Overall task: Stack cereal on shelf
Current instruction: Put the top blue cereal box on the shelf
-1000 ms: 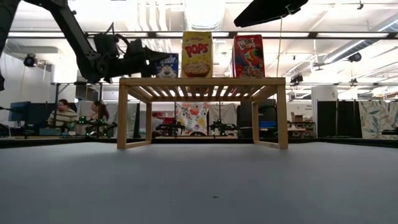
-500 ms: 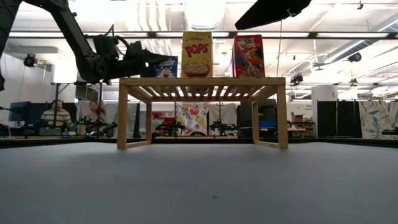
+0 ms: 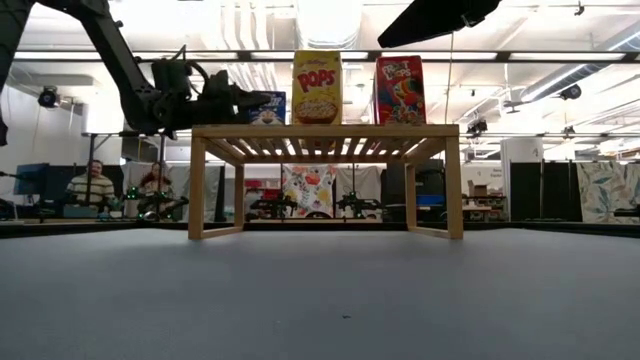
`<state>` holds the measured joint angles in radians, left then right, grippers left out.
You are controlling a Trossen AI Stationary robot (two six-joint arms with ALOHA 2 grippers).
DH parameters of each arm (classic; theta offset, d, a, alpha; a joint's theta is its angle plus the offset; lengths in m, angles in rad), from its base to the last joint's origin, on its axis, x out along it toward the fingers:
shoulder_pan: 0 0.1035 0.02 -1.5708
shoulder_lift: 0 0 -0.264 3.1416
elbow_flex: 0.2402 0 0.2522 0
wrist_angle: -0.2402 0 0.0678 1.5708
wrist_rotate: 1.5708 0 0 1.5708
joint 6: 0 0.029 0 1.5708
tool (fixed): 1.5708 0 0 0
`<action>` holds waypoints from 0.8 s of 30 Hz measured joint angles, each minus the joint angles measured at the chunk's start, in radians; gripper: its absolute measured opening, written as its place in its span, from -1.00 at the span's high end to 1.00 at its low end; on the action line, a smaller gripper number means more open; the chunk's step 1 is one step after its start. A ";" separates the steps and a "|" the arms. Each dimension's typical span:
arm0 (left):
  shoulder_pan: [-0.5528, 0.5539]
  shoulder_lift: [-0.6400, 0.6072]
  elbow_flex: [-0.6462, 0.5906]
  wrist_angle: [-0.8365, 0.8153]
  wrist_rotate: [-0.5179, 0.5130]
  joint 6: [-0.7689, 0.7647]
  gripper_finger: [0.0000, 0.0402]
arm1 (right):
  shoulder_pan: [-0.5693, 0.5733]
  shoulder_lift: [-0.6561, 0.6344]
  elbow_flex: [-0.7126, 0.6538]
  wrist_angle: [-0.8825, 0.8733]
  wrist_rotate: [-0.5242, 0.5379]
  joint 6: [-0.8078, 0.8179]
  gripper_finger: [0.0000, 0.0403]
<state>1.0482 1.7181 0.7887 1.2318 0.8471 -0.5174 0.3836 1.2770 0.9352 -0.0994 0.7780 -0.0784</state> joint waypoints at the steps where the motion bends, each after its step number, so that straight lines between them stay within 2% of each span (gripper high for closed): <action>1: 0.000 -0.001 0.000 0.000 0.000 -0.002 0.09 | 0.000 0.000 0.000 0.000 0.000 0.000 -0.83; 9: 0.001 -0.031 0.000 -0.001 0.037 -0.010 0.09 | 0.000 0.000 0.000 0.000 -0.001 -0.001 -0.83; 15: 0.000 -0.061 0.000 0.002 0.081 0.080 0.09 | 0.000 0.000 0.000 0.000 -0.002 -0.001 -0.83; 24: 0.000 -0.062 0.000 0.001 0.082 0.185 0.09 | 0.000 0.000 -0.003 0.000 -0.002 -0.005 -0.83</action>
<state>1.0481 1.6558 0.7883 1.2331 0.9291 -0.3319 0.3836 1.2766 0.9325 -0.0993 0.7761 -0.0830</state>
